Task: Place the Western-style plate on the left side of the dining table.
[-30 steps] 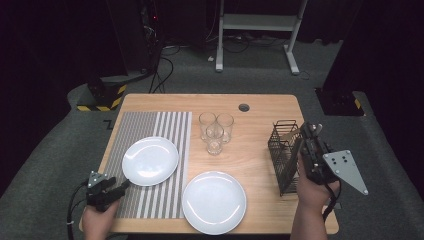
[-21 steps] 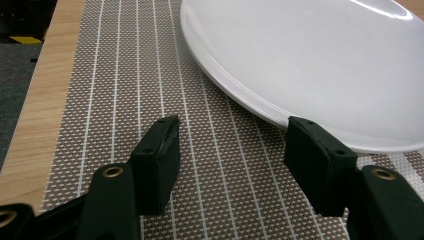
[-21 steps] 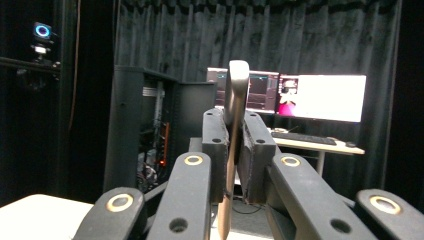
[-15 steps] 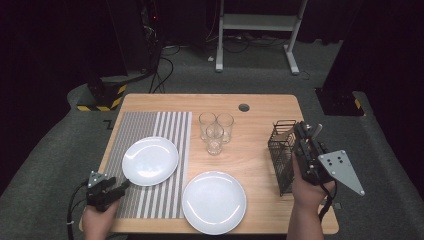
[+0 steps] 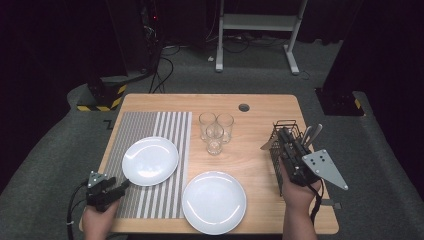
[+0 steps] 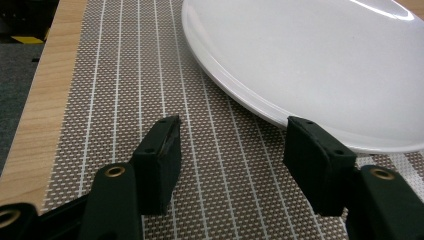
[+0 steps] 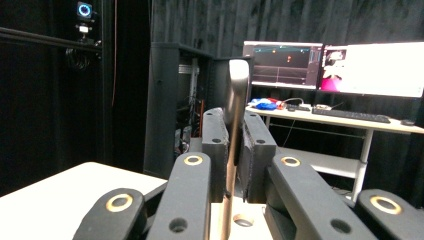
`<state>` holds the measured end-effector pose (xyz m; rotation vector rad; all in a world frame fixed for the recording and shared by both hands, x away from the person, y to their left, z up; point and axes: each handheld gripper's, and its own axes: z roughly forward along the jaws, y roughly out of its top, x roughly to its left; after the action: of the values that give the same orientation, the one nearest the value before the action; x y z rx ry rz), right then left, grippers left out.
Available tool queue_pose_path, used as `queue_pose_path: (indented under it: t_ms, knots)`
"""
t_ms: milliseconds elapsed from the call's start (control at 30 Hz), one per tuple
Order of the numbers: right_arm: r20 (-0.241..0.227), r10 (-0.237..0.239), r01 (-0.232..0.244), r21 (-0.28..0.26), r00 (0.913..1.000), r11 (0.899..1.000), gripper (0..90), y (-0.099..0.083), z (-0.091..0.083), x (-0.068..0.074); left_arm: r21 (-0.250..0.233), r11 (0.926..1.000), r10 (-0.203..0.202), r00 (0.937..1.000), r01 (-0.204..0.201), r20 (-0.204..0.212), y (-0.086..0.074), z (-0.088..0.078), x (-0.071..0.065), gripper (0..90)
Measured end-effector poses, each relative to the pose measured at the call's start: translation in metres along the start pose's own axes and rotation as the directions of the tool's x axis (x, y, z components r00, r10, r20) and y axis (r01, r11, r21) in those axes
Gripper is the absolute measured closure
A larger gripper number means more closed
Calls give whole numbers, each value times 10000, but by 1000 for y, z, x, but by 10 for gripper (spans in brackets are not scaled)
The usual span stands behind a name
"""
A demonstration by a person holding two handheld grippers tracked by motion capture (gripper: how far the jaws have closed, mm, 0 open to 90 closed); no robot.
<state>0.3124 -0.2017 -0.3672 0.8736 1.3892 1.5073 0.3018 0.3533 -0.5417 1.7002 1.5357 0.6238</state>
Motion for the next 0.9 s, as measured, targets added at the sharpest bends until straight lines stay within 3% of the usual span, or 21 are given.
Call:
queue_pose_path:
  t_ms: [600,900]
  knots:
    - [-666,110,-89,303,9977,9995,833,-8,3,16,-554,9985,31,9998,-43,-218,0,-8,-1,410]
    - [-1177,62,9,598,9930,9982,833,-13,8,31,-1002,9942,359,9991,-381,-244,5,-19,-6,426]
